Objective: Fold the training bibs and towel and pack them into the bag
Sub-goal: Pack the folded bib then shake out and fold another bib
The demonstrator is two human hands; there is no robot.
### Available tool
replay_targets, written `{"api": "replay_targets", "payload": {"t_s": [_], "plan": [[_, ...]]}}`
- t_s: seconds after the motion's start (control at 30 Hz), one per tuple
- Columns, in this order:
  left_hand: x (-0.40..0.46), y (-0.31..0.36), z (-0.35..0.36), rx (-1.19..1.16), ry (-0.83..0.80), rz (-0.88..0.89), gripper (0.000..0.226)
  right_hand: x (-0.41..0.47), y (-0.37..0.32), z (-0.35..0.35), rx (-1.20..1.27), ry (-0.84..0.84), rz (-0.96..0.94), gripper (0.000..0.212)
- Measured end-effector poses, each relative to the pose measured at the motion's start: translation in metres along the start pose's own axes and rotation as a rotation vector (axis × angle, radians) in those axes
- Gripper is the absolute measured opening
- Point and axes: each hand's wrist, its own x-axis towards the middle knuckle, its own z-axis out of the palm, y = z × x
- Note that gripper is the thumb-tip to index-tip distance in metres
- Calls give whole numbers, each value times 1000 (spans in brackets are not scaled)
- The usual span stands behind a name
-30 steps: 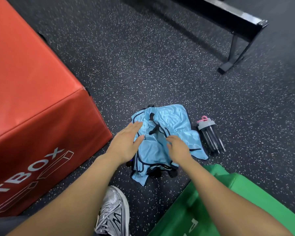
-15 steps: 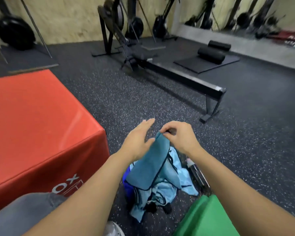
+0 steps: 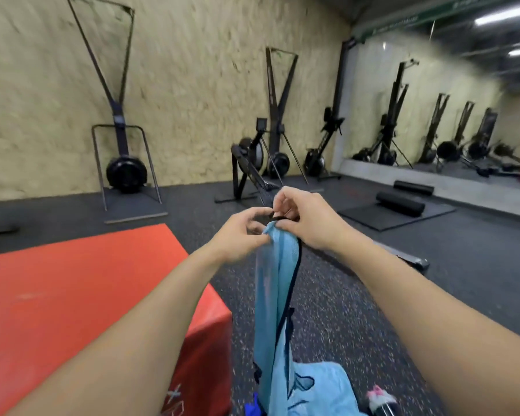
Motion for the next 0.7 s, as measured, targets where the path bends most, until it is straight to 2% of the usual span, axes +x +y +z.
{"api": "replay_targets", "payload": {"t_s": [0.13,0.3,0.5,0.6,0.7], "plan": [[-20,33,-45,61,8,-10,47,23,-37,-15,-87,-15,-79,23],[-52,63,-90,93,18,-53,28,45,-79,-31,-153,62,-148,21],[-84,77,-148,274,44,-135,25,70,-111,-39,-266,90,-205,21],[-99,88,-175,524,118,-148,19,78,-131,-41,-315,119,-243,25],[-117,98,-203,787,208,-223,19,92,-139,-53,-301,186,-205,25]]}}
